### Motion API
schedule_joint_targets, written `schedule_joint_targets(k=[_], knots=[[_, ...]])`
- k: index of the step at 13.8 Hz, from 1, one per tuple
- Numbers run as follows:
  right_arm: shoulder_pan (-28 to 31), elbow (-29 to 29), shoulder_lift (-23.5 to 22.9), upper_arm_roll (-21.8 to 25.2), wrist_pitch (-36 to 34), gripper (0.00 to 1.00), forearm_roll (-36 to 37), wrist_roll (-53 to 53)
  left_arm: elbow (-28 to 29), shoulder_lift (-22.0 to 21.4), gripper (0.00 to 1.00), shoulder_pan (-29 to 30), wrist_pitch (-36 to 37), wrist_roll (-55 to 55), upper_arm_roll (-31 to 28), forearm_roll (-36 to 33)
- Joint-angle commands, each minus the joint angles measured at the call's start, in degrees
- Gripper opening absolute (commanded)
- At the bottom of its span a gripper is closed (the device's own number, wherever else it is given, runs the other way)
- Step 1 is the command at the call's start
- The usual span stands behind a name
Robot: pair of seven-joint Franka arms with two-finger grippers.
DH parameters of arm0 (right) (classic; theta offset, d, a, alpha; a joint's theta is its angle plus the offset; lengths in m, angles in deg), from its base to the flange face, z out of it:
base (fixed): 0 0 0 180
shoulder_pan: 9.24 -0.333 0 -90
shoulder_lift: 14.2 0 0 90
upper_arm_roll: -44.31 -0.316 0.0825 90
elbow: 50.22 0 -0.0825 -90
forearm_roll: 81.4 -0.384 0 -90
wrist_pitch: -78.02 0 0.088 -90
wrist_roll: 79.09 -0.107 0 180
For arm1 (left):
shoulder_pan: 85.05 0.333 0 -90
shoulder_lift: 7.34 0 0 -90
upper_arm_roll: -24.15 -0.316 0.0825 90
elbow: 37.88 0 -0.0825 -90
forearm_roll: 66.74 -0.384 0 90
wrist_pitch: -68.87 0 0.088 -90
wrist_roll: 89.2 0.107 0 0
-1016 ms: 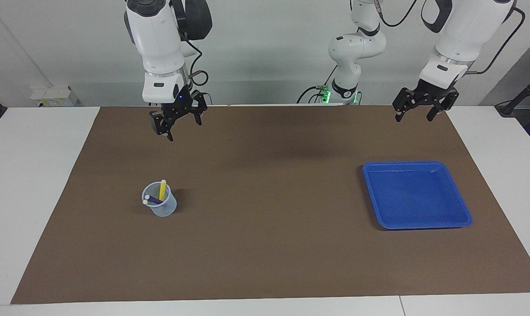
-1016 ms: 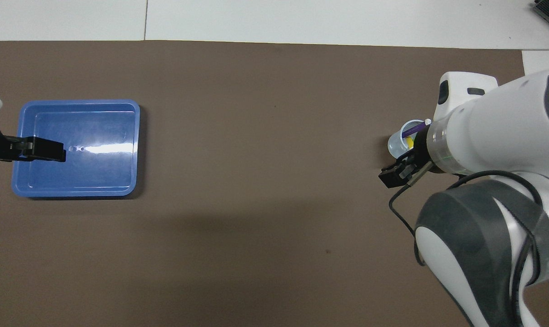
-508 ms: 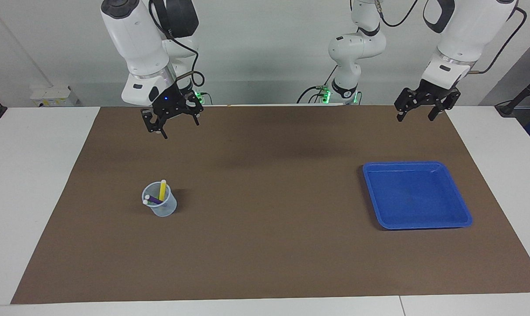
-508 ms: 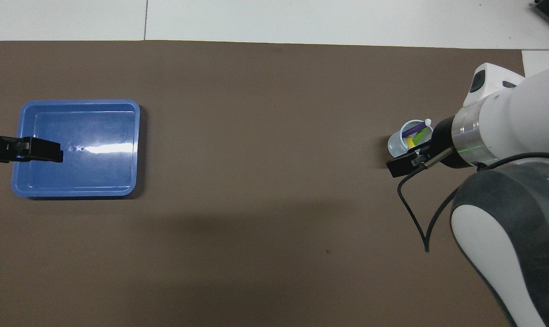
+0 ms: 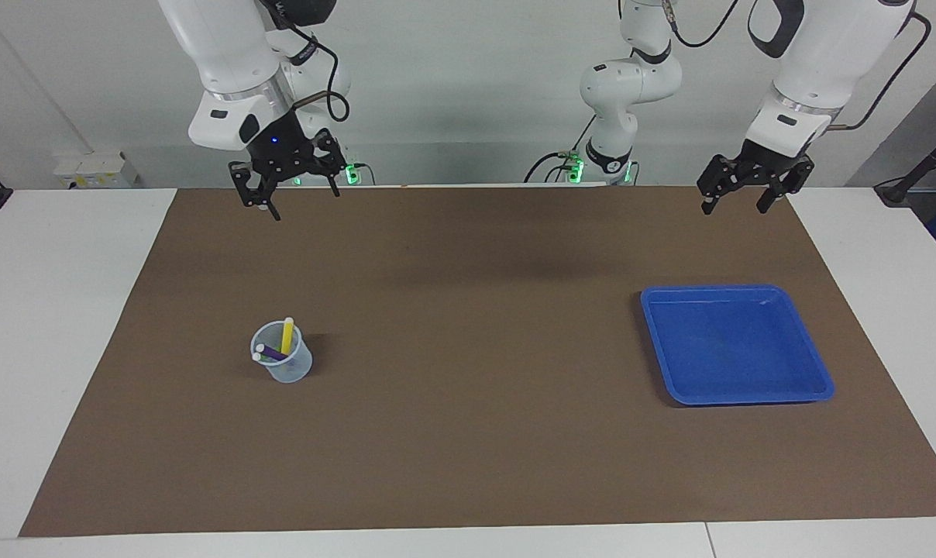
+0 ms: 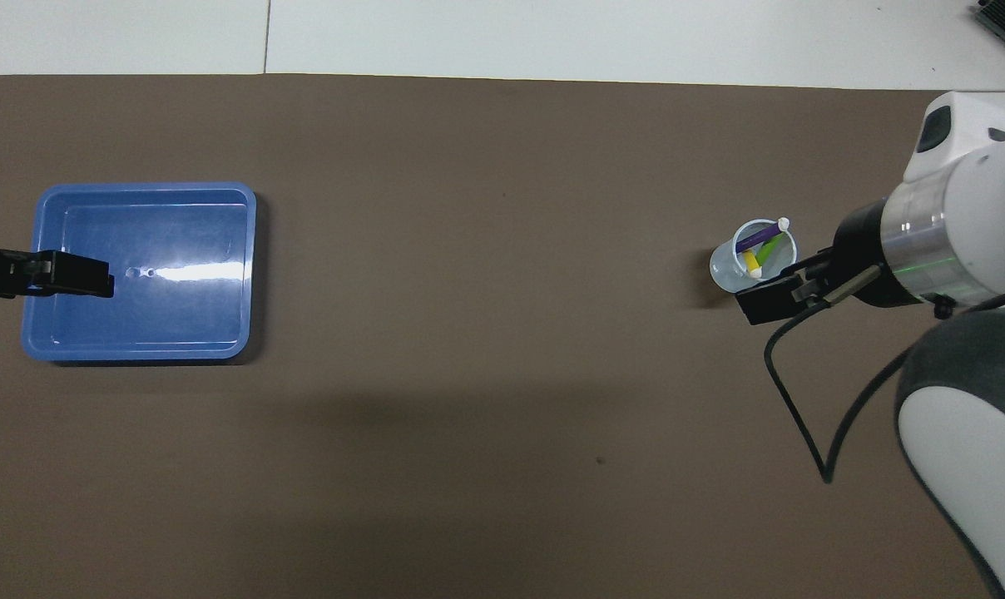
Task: Transfer and insert pens with both arms
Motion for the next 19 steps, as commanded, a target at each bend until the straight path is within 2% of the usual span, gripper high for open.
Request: schedule_joint_targets(k=[1, 6, 9, 19], knots=[[0.9, -1.6, -0.7, -0.4, -2.1, 1.00, 0.0, -0.6, 0.7, -1.2, 1.00, 0.0, 0.7, -0.5, -0.6, 0.2], [0.3, -5.0, -1.8, -0.5, -2.9, 1.00, -0.7, -1.3, 0.7, -1.2, 1.00, 0.0, 0.7, -0.5, -0.8, 0.3], [0.7, -9.0, -3.7, -0.5, -7.2, 1.00, 0.2, -2.4, 0.7, -1.2, 1.00, -0.2, 0.7, -0.5, -0.8, 0.2], [0.1, -7.1, -3.4, -0.3, -4.7, 1.00, 2.0, -3.2, 0.7, -1.2, 1.00, -0.1, 0.7, -0.5, -0.8, 0.2]])
